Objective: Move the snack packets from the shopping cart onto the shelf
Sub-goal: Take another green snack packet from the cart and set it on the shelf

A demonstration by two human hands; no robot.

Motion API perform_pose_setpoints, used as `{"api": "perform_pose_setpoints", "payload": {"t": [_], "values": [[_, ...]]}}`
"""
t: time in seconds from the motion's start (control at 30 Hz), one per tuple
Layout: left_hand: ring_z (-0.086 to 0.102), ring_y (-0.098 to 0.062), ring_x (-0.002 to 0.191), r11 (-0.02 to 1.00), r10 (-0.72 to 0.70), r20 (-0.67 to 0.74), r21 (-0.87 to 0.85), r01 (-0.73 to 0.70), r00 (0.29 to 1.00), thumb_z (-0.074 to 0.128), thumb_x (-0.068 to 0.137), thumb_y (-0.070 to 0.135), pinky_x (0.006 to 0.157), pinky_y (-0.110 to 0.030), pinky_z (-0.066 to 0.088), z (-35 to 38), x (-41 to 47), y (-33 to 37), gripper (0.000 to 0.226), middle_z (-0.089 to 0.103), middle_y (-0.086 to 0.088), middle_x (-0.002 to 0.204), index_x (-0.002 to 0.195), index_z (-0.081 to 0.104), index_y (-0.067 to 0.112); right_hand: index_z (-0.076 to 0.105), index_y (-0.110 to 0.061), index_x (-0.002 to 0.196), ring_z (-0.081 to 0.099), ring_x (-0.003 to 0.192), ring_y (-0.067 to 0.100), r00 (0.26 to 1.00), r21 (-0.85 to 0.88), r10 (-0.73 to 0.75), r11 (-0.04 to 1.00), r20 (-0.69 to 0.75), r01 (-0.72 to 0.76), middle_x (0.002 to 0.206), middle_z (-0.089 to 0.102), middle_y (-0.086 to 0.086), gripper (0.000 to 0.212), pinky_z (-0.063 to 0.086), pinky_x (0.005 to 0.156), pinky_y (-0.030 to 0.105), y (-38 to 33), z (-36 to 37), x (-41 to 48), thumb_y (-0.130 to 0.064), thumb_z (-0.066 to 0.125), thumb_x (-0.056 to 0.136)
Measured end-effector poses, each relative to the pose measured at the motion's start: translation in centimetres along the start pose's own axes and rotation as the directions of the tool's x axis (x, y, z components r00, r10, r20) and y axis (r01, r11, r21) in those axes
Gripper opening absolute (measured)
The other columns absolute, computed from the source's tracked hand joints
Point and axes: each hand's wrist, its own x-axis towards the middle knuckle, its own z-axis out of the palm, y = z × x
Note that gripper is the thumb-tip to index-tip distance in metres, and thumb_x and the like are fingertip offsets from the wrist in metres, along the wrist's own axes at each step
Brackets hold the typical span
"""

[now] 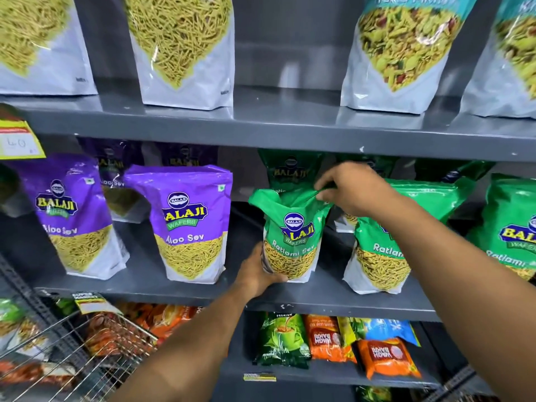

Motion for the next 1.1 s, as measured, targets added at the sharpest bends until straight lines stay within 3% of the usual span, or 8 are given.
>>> {"api": "perform_pose_setpoints", "payload": {"t": [0.13,0.3,0.4,0.63,0.8,0.93,1.03,1.1], "values": [[0.054,-0.010,0.101,1.000,0.022,0.014,0.018,-0.022,1.000,0.090,0.053,0.019,0.087,-0.021,0.040,-0.1,0.2,-0.1,0.091,0.061,0.005,0.112,0.131,0.042,0.022,0.072,-0.025,0.095,0.063,0.089,0.019,0.998,0.056,-0.031,0.998,0.048,0.028,0.101,0.073,0.002,0.018,0.045,0.076,0.025,0.2,-1.4,0.1,-0.036,0.063,0.084],[0.054,-0.008,0.100,0.999,0.031,0.005,0.024,-0.031,1.000,0.088,0.056,0.019,0.086,-0.020,0.040,0.0,0.2,-0.2,0.087,0.060,0.008,0.109,0.130,0.043,0.022,0.064,-0.029,0.106,0.064,0.096,0.039,0.949,0.005,0.100,0.995,-0.299,-0.103,0.105,0.070,0.016,0.027,0.052,0.083,0.041,-0.1,1.1,-0.3,-0.038,0.047,0.088],[0.057,-0.008,0.097,0.999,0.033,0.001,0.017,-0.033,0.999,0.088,0.056,0.018,0.079,-0.014,0.043,0.0,0.1,-0.3,0.083,0.060,0.010,0.106,0.126,0.045,0.023,0.062,-0.026,0.109,0.066,0.091,0.039,0.906,-0.156,-0.068,0.988,-0.418,0.002,0.098,0.071,0.017,0.029,0.052,0.077,0.041,-1.8,2.0,-0.8,-0.029,0.047,0.085],[0.060,0.016,0.088,0.997,0.081,0.024,-0.009,-0.081,0.996,0.087,0.056,0.016,0.068,0.002,0.043,-0.2,0.2,-1.0,0.072,0.063,0.024,0.101,0.110,0.048,0.043,0.065,-0.021,0.091,0.069,0.083,0.030,0.922,-0.354,-0.202,0.932,-0.330,0.077,0.087,0.073,0.007,0.012,0.048,0.075,0.035,-5.4,4.1,2.1,-0.027,0.059,0.083],[0.059,-0.007,0.102,0.998,0.061,0.038,-0.017,-0.060,0.997,0.087,0.057,0.019,0.068,0.003,0.039,-0.2,0.5,-1.1,0.084,0.062,0.013,0.108,0.130,0.045,0.027,0.064,-0.026,0.103,0.060,0.098,0.030,0.706,-0.333,-0.258,0.942,-0.659,0.034,0.099,0.070,0.001,0.024,0.039,0.097,0.048,-2.9,6.8,1.0,-0.023,0.062,0.079],[0.062,-0.010,0.108,0.999,0.044,0.023,-0.023,-0.044,0.999,0.090,0.053,0.029,0.082,-0.010,0.048,0.2,0.9,-1.8,0.087,0.065,0.012,0.114,0.127,0.046,0.031,0.047,-0.011,0.127,0.042,0.125,0.029,0.619,0.134,-0.033,0.966,-0.785,0.222,0.131,0.047,0.012,0.044,0.027,0.112,0.047,-1.4,13.4,-4.1,-0.016,0.058,0.085],[0.059,-0.007,0.101,0.999,0.034,0.034,0.008,-0.034,0.999,0.090,0.054,0.031,0.073,-0.003,0.042,0.2,0.9,-1.6,0.085,0.062,0.015,0.109,0.127,0.047,0.028,0.028,-0.006,0.139,0.029,0.136,0.031,0.826,0.662,0.391,0.749,-0.407,-0.028,0.143,0.031,0.019,0.064,0.025,0.113,0.036,0.7,19.4,-6.2,-0.003,0.057,0.082],[0.059,-0.005,0.096,0.999,0.041,0.032,0.022,-0.042,0.999,0.089,0.055,0.030,0.067,0.001,0.037,0.2,0.9,-1.3,0.079,0.062,0.014,0.105,0.124,0.050,0.026,0.017,-0.014,0.145,0.027,0.140,0.027,0.898,0.791,0.429,0.580,-0.093,-0.195,0.150,0.028,0.014,0.075,0.023,0.116,0.037,2.4,22.0,-6.2,-0.003,0.058,0.083]]}}
